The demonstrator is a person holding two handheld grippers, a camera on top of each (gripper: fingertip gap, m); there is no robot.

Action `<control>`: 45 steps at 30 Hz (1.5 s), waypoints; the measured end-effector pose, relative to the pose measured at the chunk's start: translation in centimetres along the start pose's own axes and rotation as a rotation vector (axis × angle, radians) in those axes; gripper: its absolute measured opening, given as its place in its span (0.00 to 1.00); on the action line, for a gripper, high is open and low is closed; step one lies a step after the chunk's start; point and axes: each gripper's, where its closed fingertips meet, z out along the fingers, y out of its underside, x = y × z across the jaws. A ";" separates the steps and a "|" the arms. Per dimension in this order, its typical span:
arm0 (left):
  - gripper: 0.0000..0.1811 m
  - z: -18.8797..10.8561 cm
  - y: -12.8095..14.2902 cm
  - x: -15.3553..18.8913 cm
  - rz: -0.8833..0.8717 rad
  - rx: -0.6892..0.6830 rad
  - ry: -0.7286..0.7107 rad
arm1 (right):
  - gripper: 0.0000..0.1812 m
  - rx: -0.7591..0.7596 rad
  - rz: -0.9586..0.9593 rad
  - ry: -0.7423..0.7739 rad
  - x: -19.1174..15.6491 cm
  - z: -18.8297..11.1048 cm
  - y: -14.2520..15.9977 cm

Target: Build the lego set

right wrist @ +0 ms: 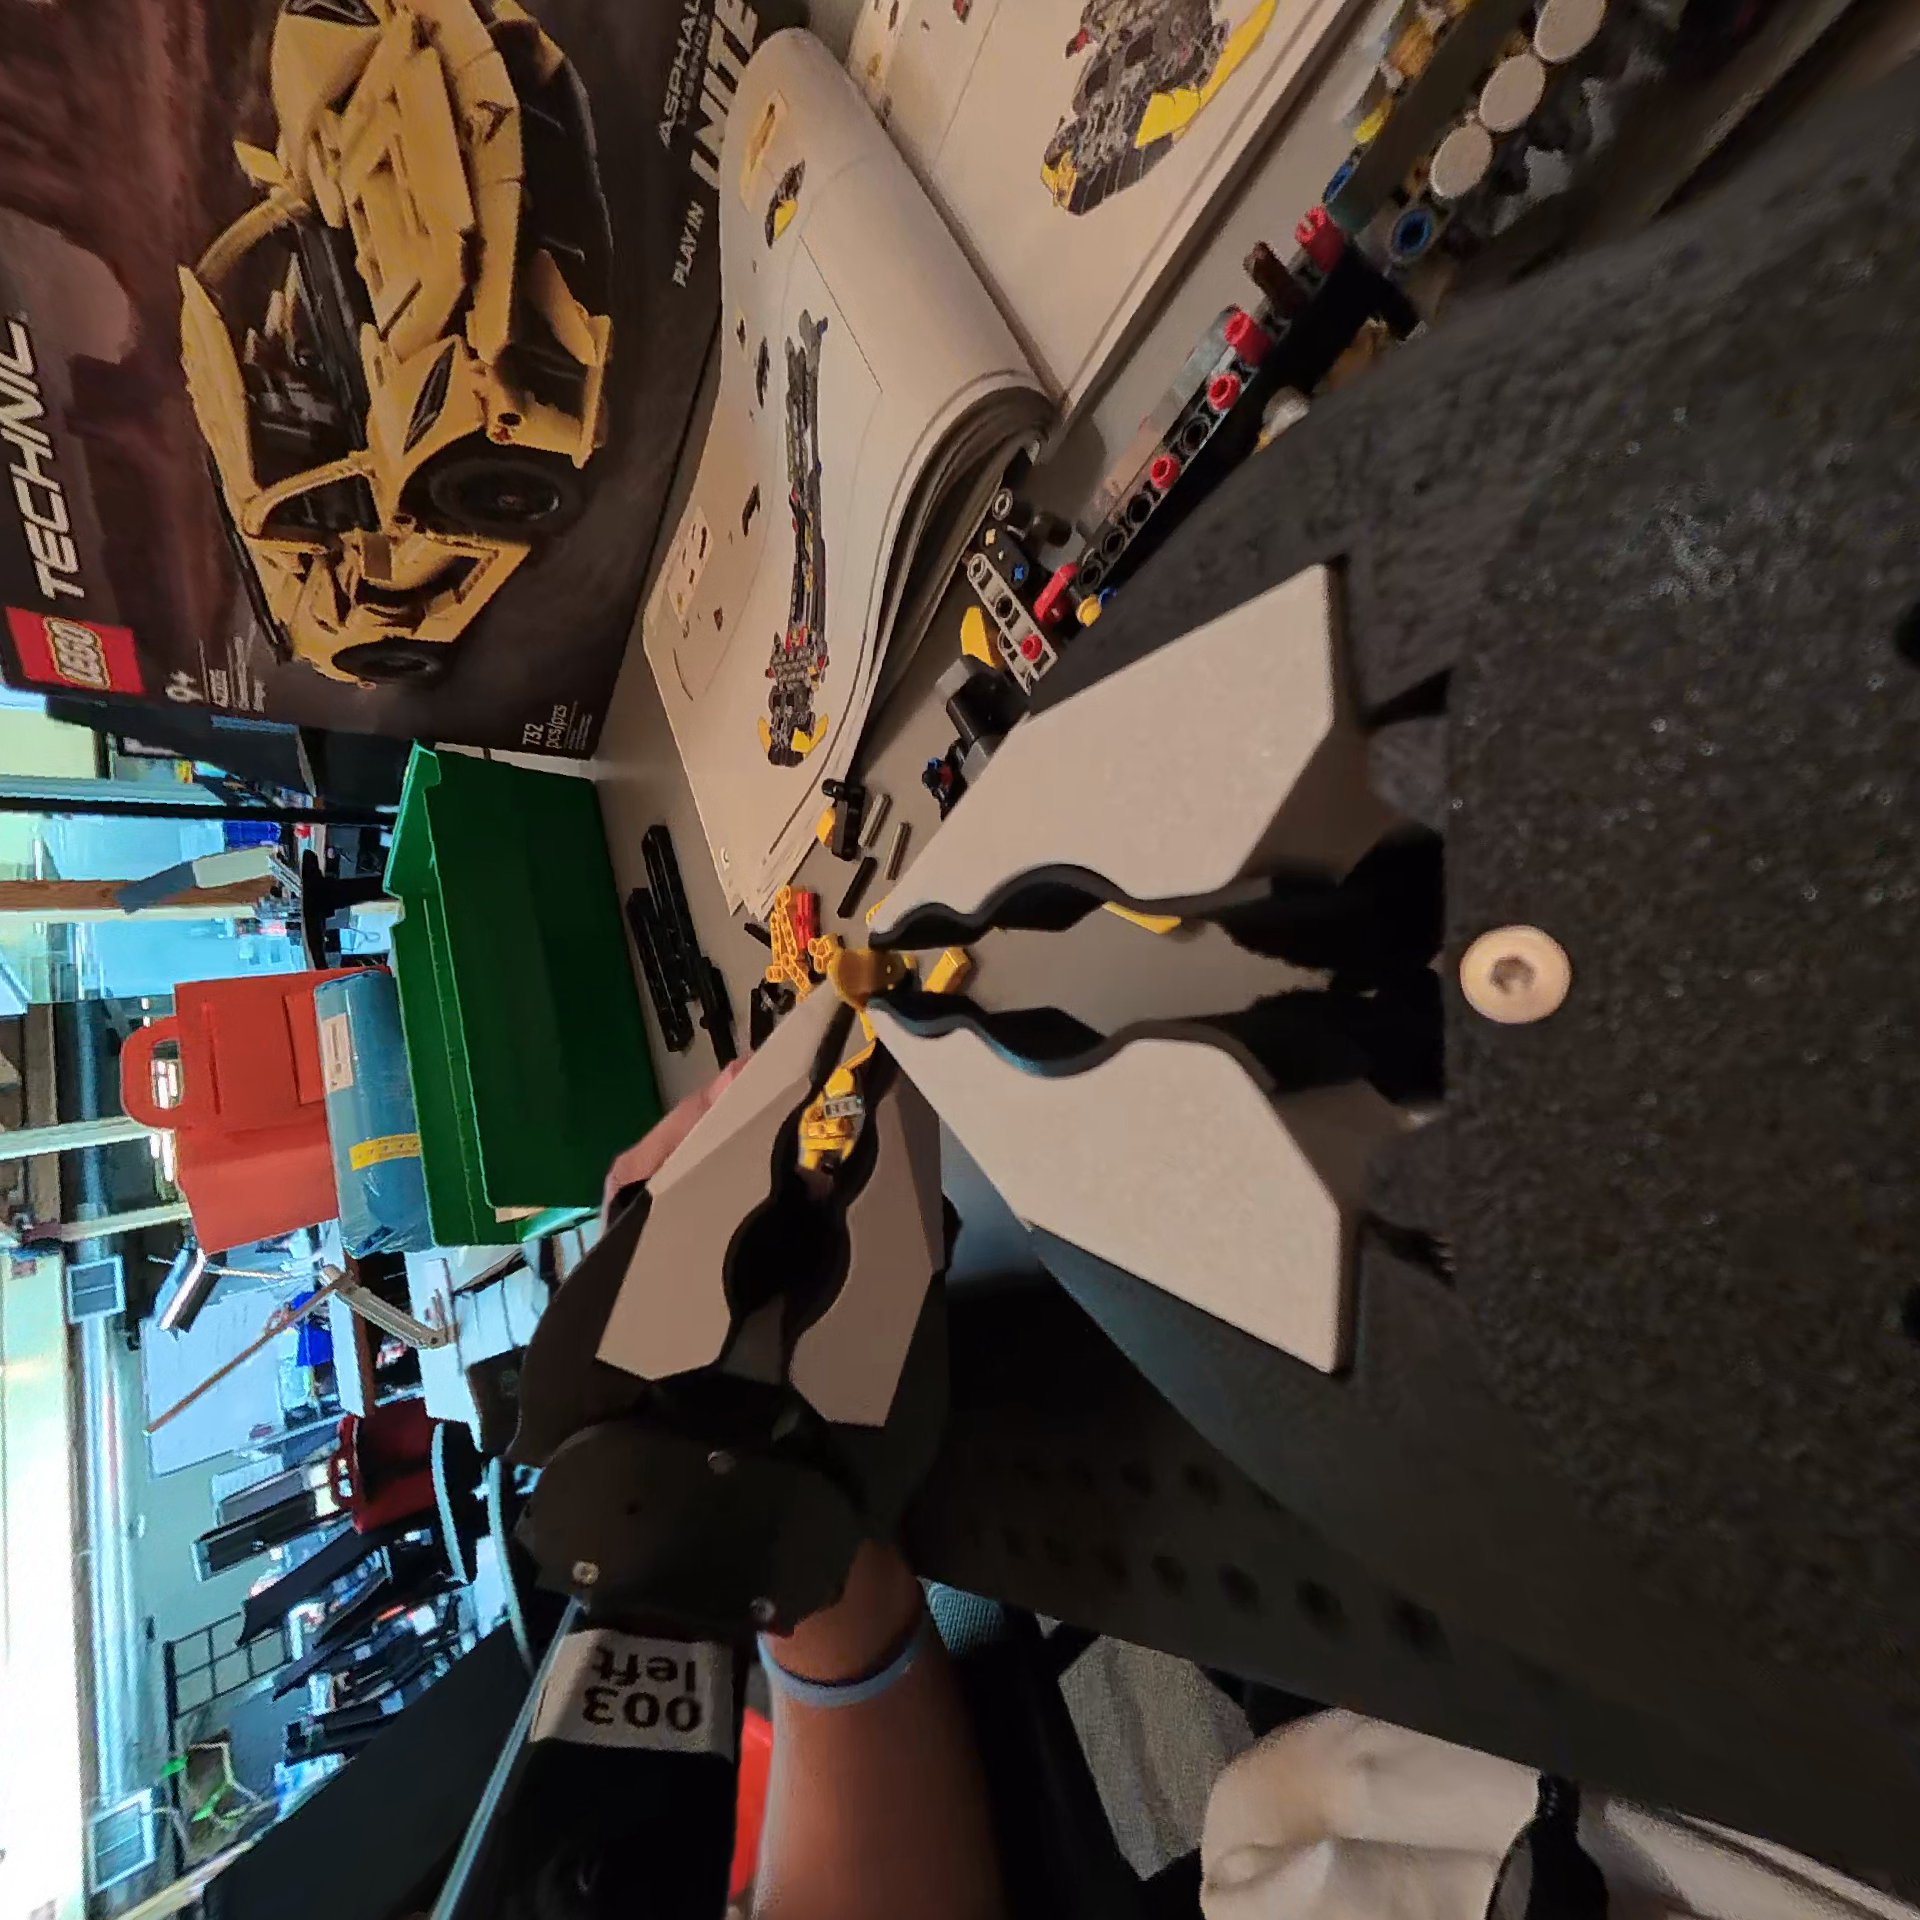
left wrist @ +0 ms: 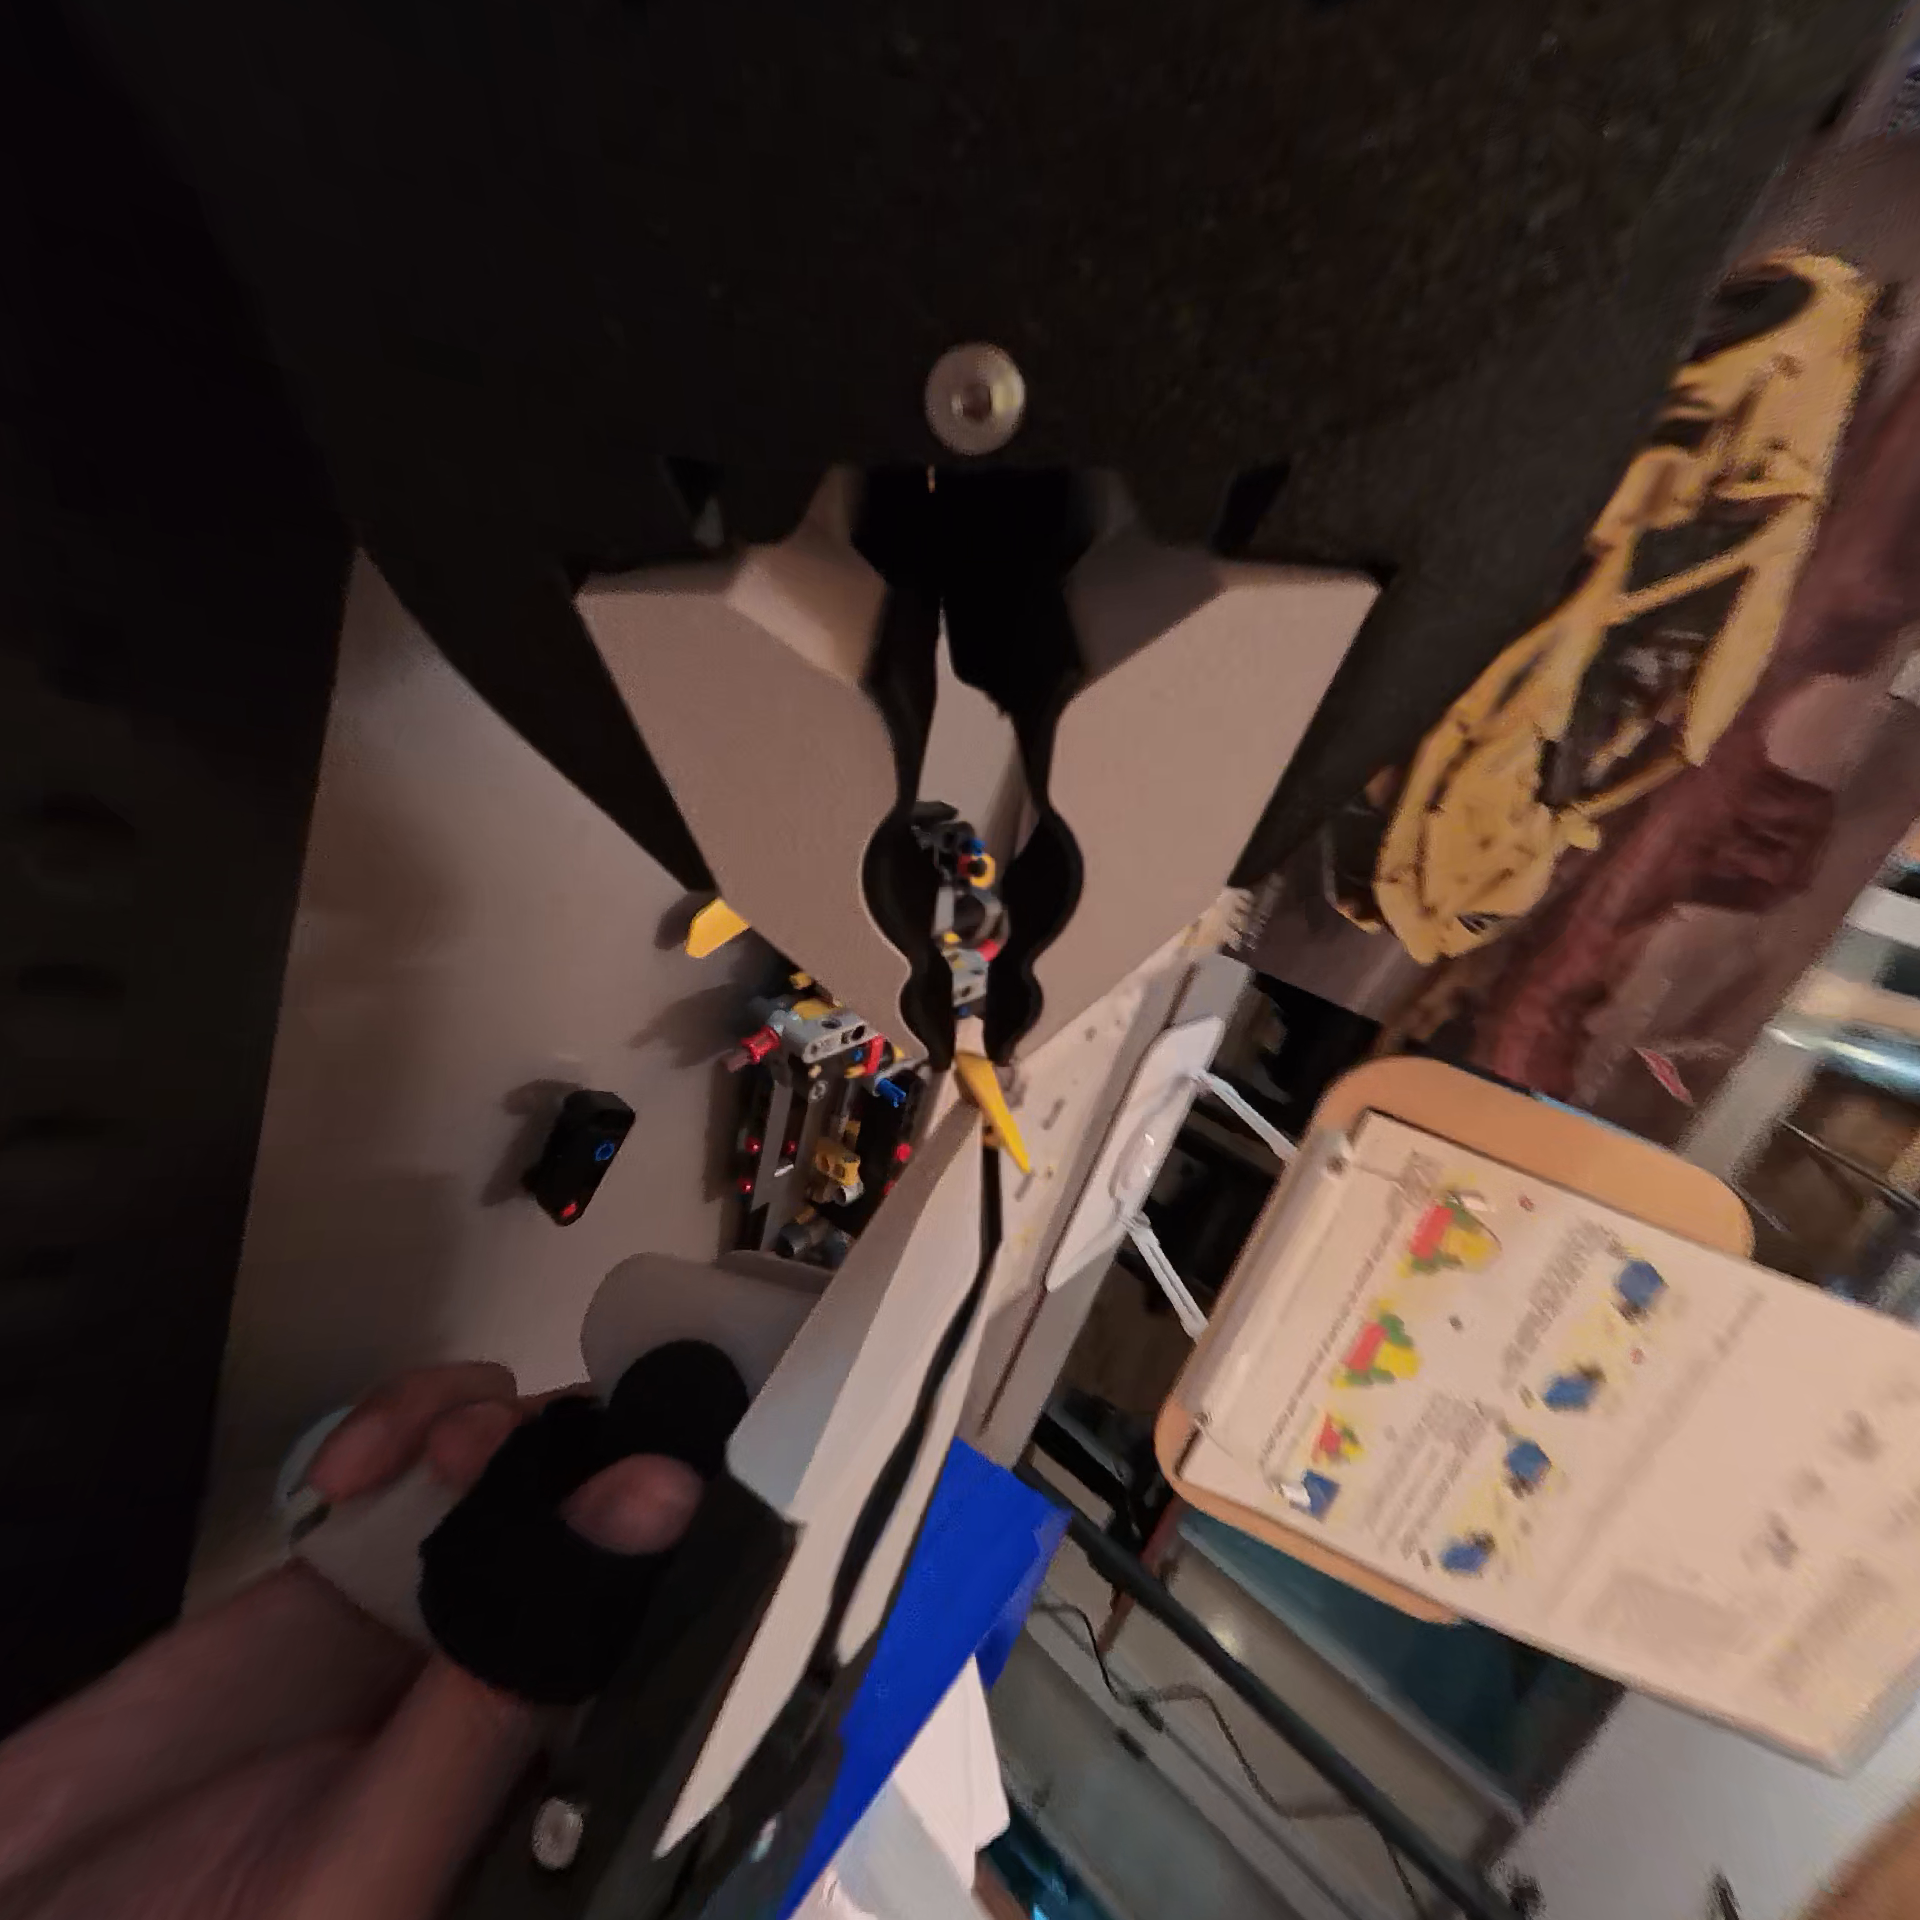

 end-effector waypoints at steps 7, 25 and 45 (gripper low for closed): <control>0.07 -0.5 -1.3 -1.8 -0.581 0.129 0.139 | 0.03 0.207 0.303 0.039 3.1 -1.2 -2.1; 0.08 -0.3 -1.8 -1.7 -0.638 0.138 0.165 | 0.04 0.159 0.595 -0.175 0.7 -0.5 -2.2; 0.00 -1.4 -2.4 -2.8 -0.907 0.262 0.309 | 0.06 0.139 0.944 -0.426 -0.1 -0.8 -2.1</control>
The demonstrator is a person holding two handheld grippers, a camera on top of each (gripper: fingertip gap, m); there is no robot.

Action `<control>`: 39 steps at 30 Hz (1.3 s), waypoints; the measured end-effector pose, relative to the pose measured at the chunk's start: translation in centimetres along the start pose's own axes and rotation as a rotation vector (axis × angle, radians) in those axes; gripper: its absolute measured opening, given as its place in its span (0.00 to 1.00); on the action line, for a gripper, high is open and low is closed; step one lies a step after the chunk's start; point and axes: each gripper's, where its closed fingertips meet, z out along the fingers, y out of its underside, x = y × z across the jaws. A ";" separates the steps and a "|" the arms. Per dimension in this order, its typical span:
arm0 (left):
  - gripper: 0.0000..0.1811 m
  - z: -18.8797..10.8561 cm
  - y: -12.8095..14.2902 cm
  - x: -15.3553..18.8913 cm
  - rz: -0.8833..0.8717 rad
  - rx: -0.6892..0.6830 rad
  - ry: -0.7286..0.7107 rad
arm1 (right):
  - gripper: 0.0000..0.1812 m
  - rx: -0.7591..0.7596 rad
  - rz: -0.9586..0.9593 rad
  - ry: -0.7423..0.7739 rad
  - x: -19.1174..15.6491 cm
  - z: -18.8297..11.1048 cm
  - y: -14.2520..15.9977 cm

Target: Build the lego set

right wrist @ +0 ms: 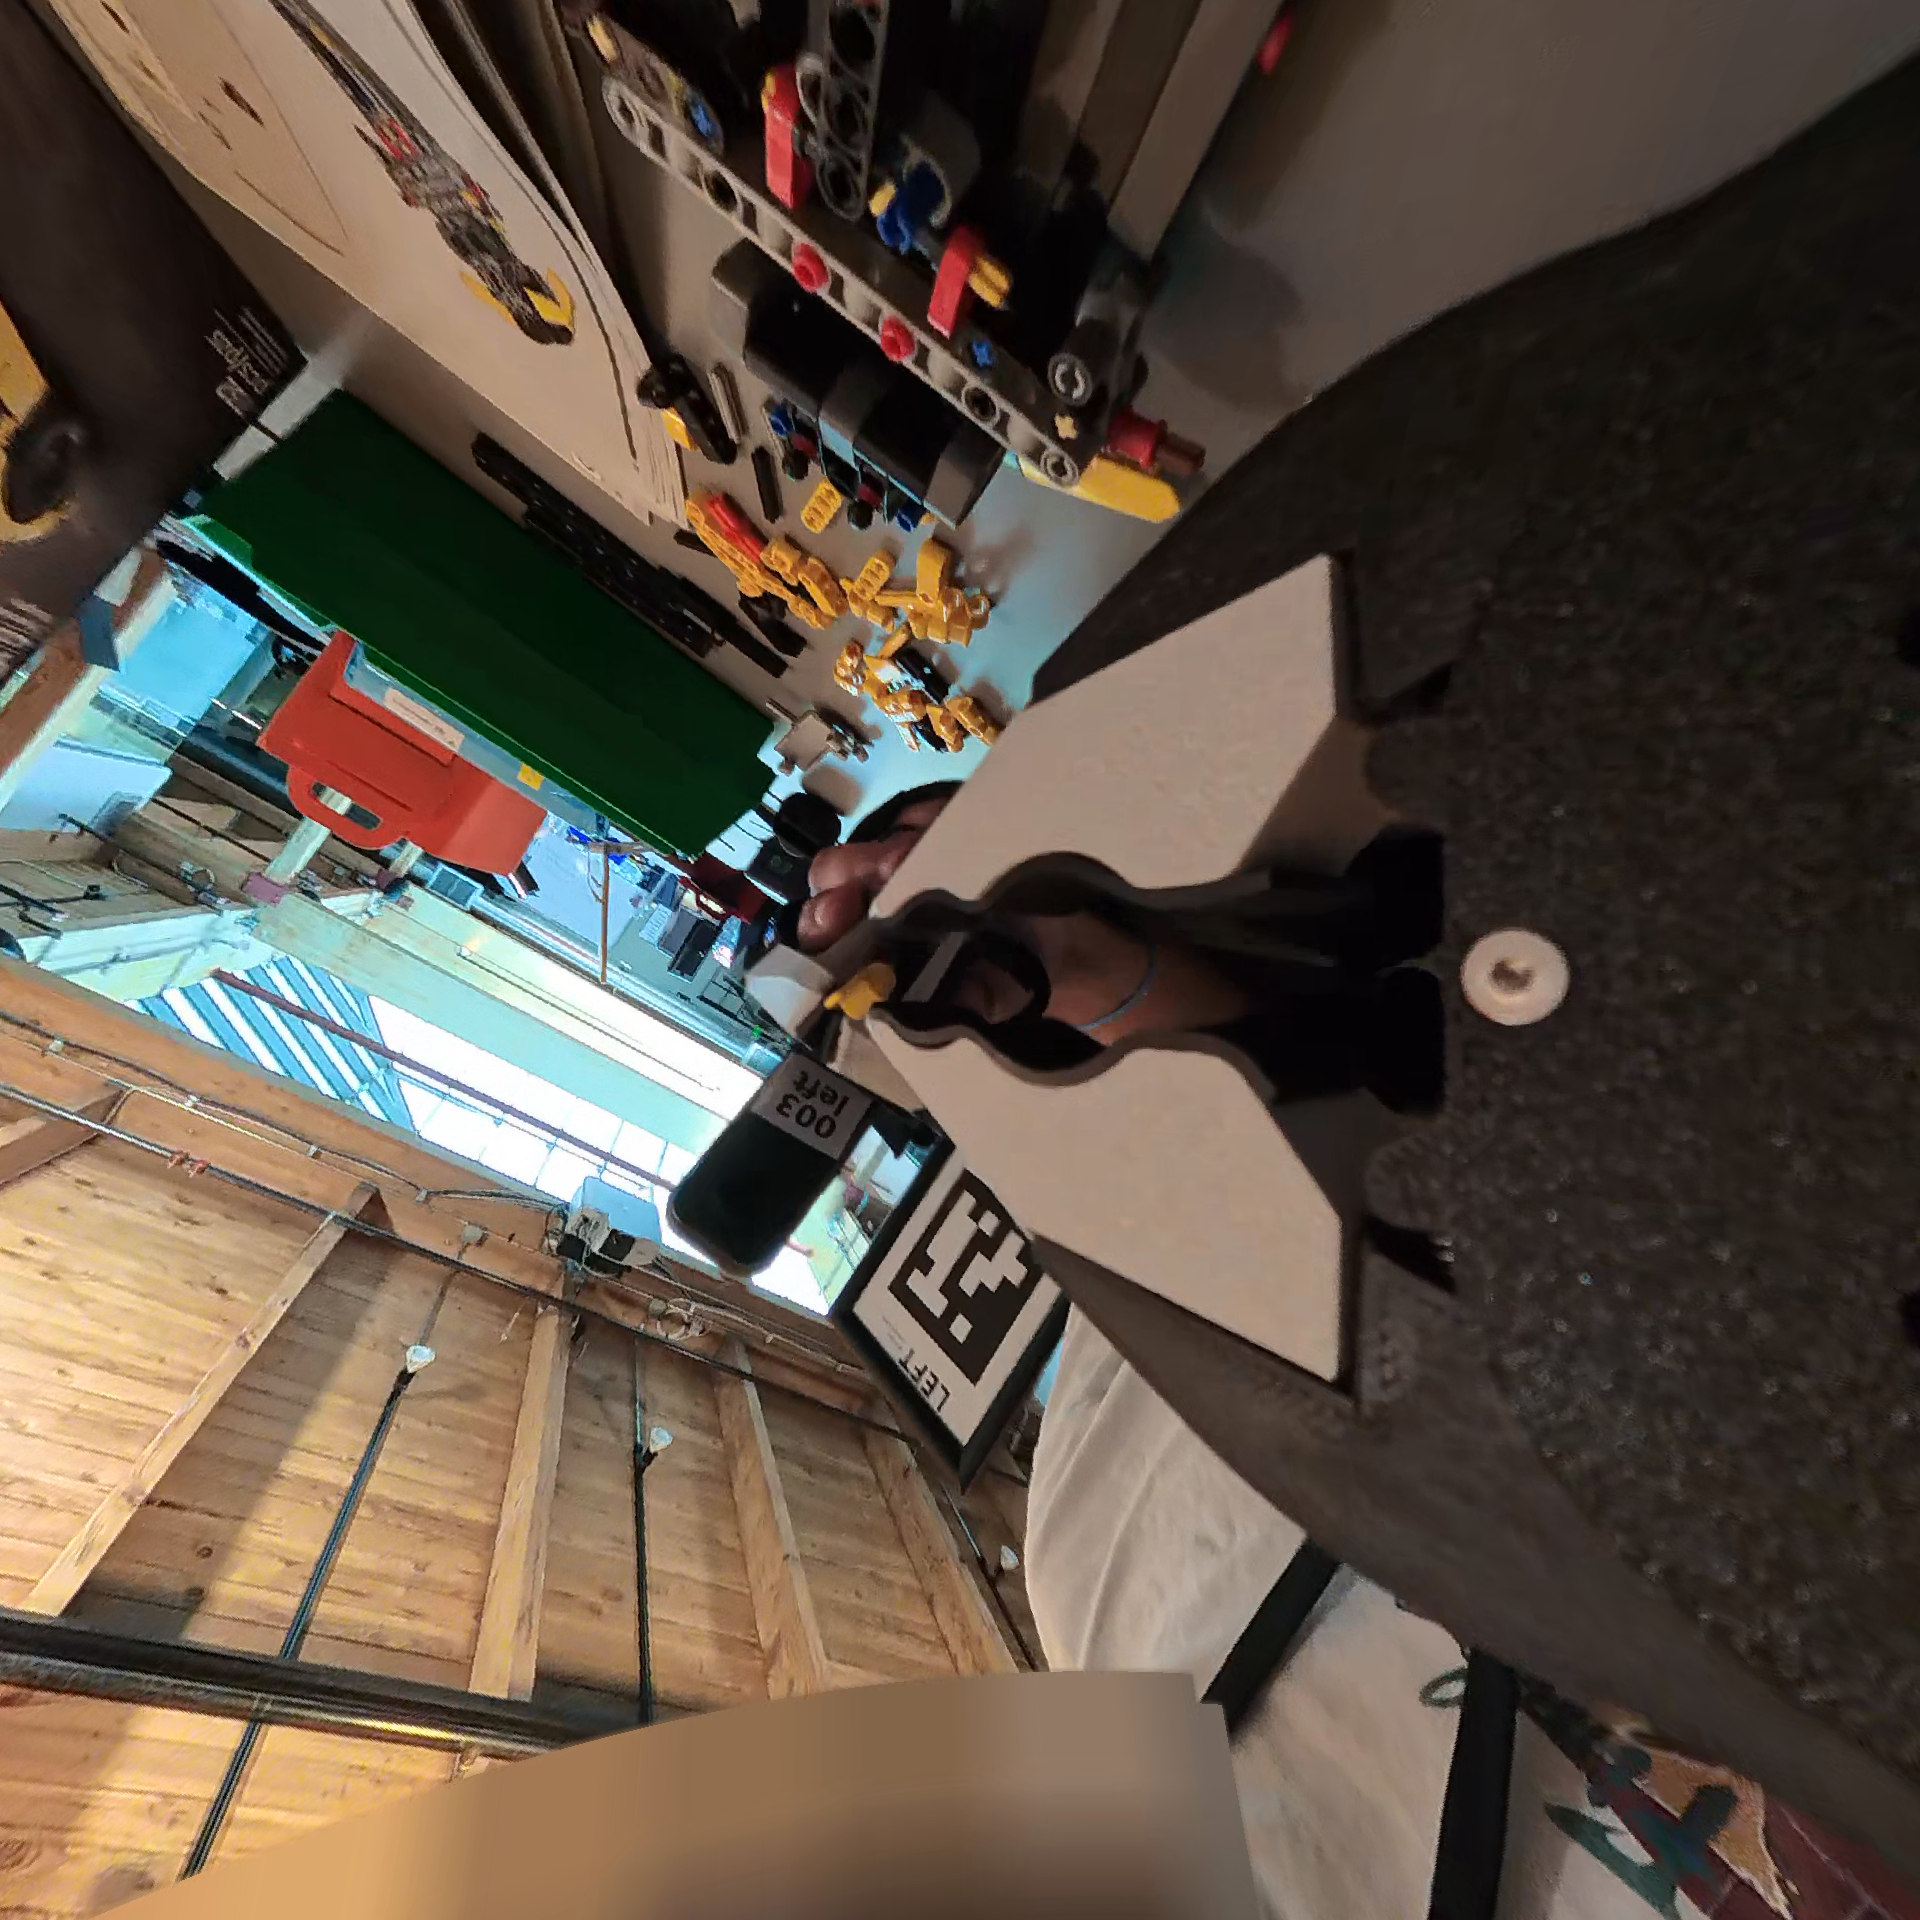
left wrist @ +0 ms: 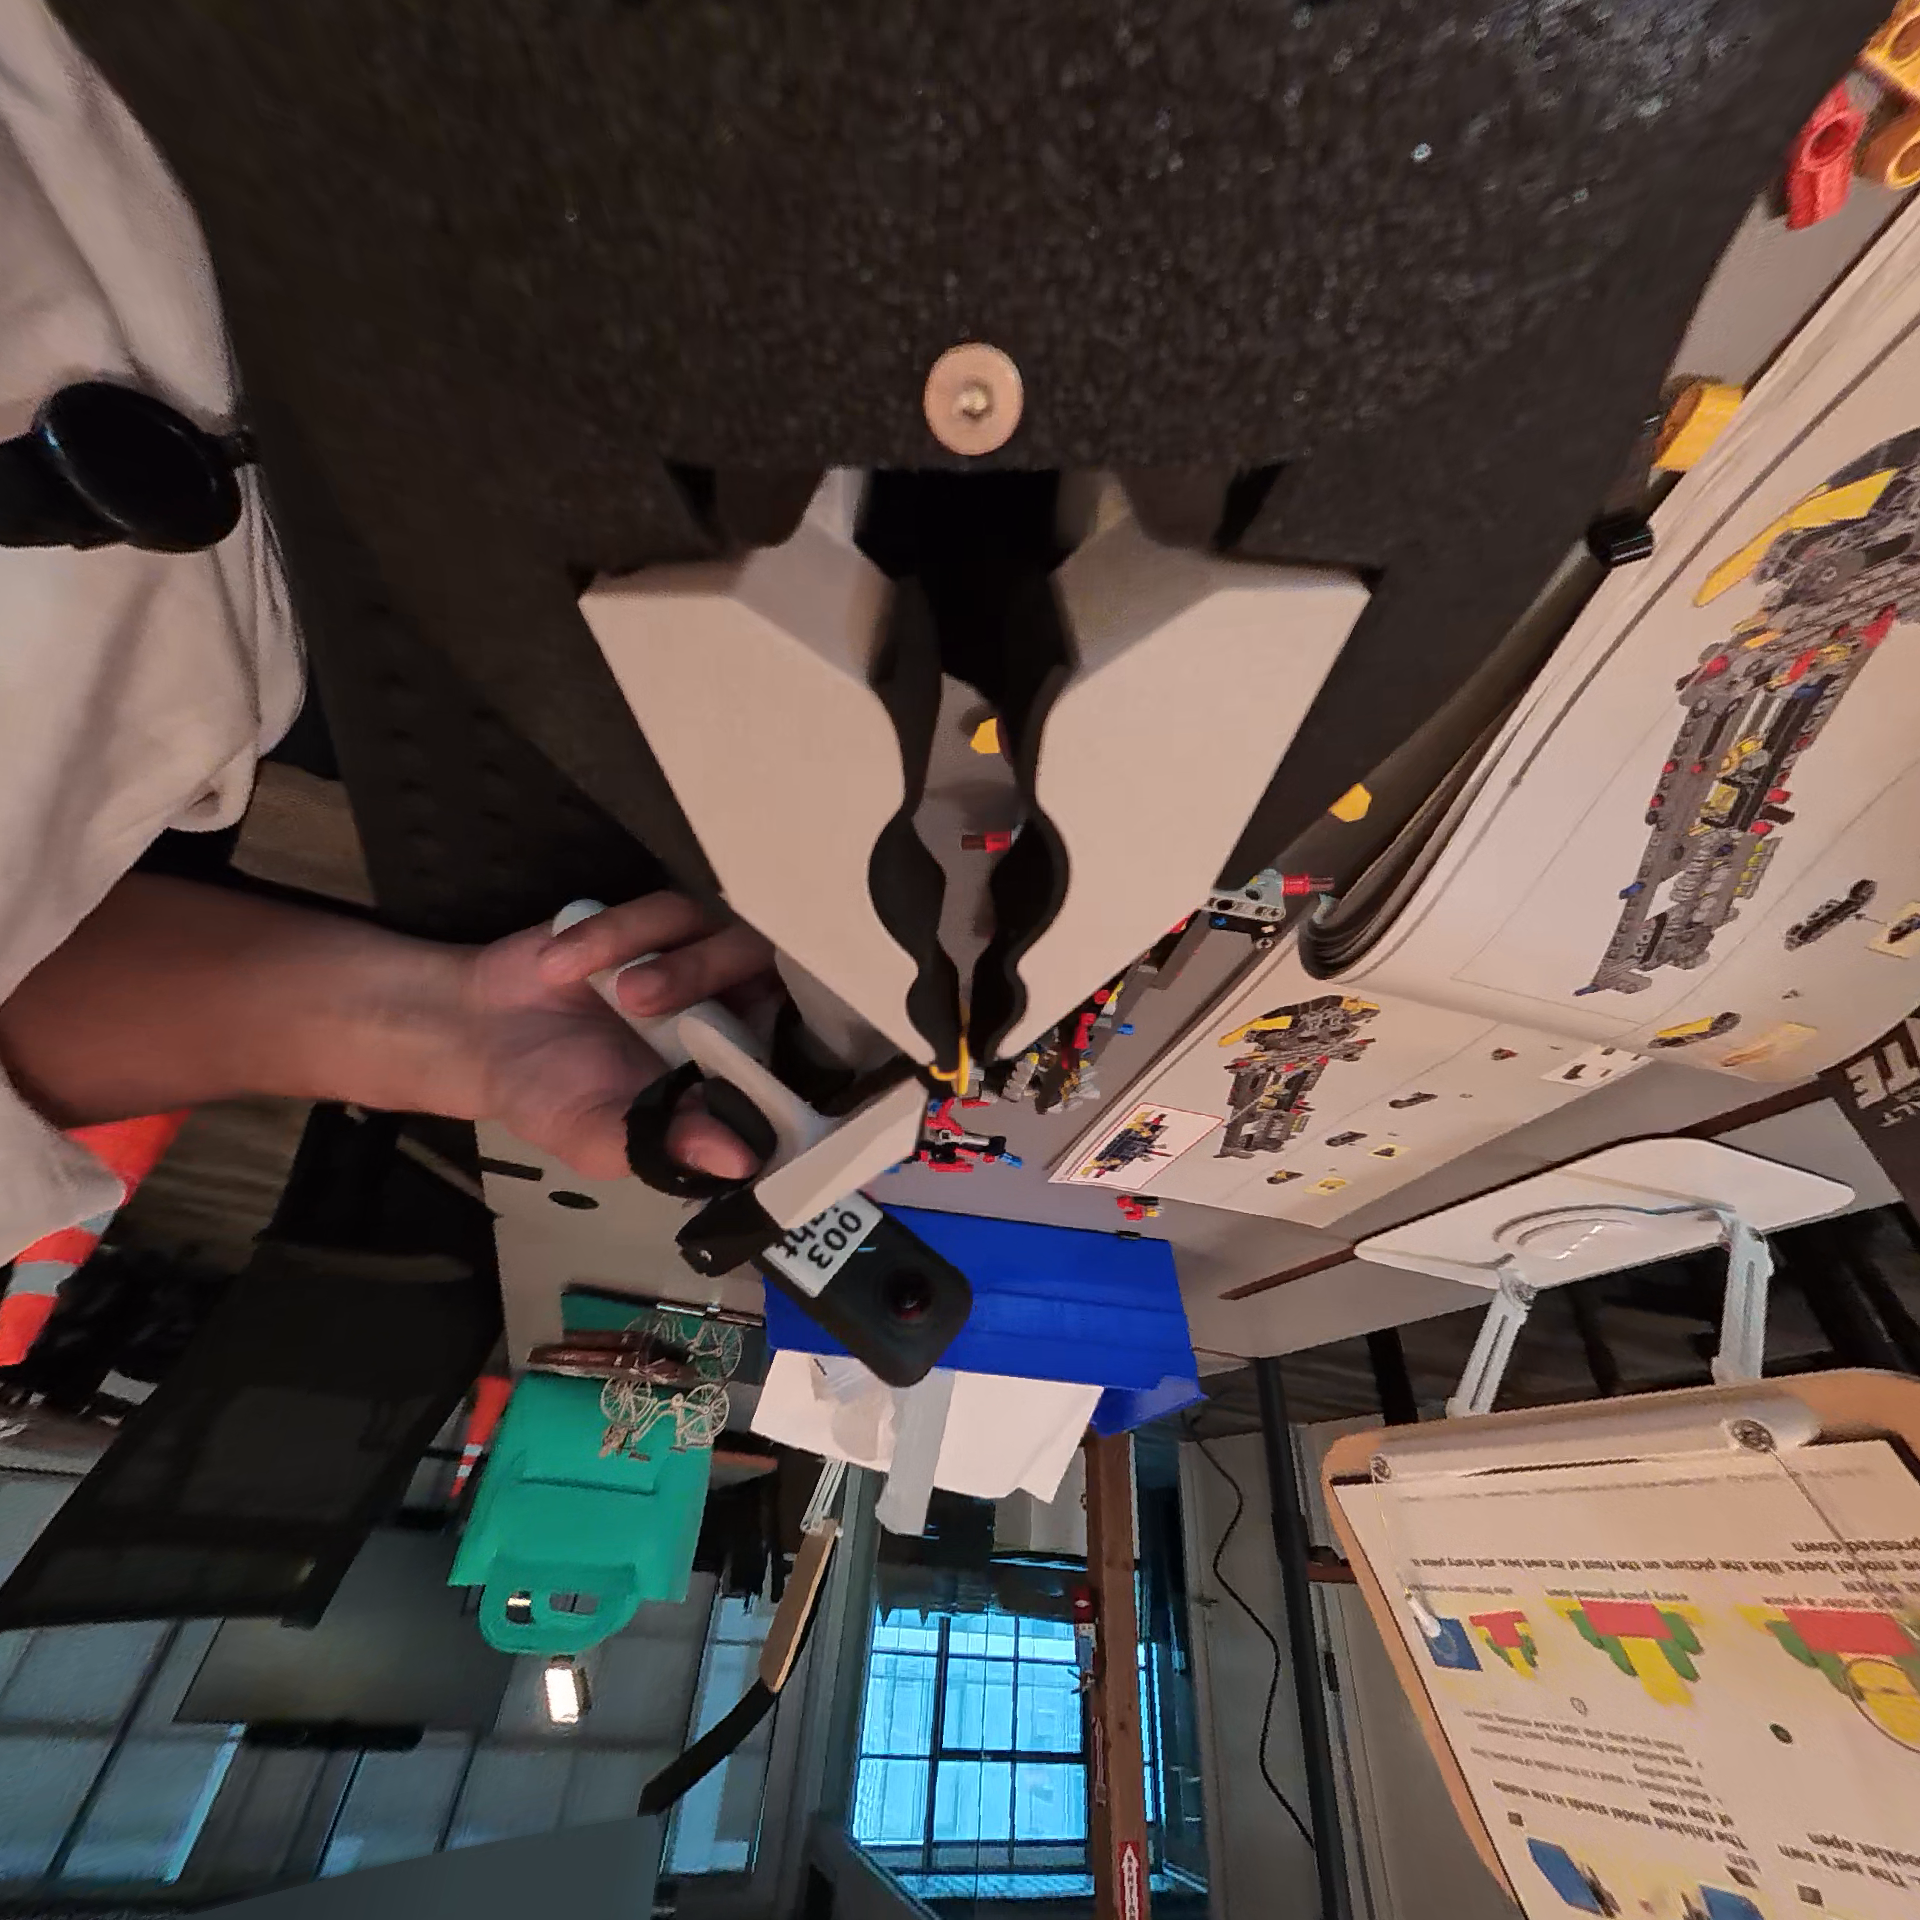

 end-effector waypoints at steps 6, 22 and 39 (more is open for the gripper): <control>0.00 -0.1 -0.1 1.6 0.039 0.009 0.078 | 0.06 -0.033 -0.324 0.034 -1.2 0.1 0.6; 0.06 -0.3 -0.8 2.9 -0.198 0.048 0.247 | 0.00 -0.035 -0.508 0.001 -2.8 0.2 1.0; 0.03 -0.2 -1.5 2.6 -0.356 0.091 0.306 | 0.00 0.017 -0.592 0.014 -3.3 0.4 0.4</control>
